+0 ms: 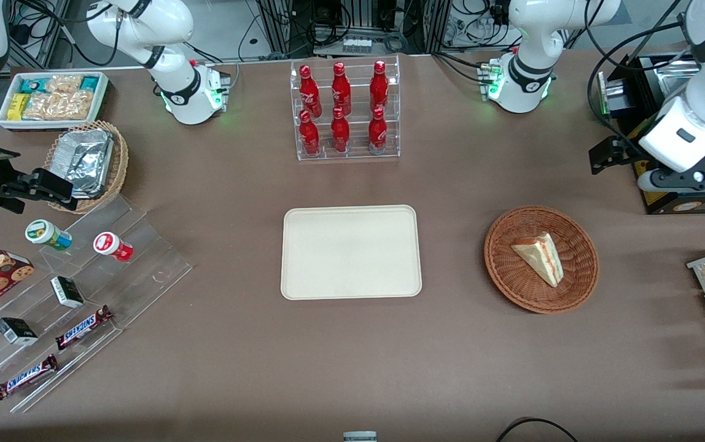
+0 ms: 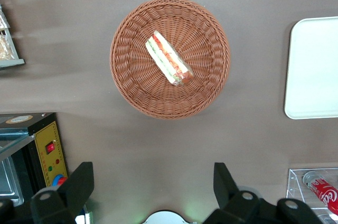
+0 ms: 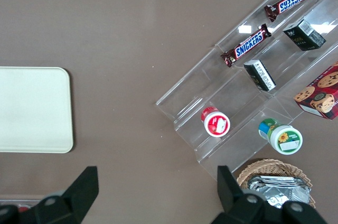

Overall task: Place sandwich from basket to tray
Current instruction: 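Move the left gripper down over the sandwich in the wicker basket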

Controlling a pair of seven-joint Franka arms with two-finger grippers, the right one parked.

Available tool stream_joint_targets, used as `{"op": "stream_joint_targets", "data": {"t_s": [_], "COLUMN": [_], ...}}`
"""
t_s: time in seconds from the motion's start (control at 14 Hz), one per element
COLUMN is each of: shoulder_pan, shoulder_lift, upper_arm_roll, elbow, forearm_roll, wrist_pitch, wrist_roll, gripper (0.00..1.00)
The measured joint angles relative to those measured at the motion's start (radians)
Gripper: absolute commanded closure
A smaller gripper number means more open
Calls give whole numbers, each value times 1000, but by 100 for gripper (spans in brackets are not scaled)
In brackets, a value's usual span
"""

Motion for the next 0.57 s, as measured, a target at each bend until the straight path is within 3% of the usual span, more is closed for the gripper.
{"op": "stream_joint_targets", "data": {"t_s": [0.29,0.57], "shoulder_pan": [0,4], "shoulder_lift": [10,99], "upper_arm_roll": [-1,1], "elbow": [3,-8], "forearm_roll": [-1,-1], "wrist_pitch": [0,71], "wrist_roll": [2,-71], "gripper": [0,0]}}
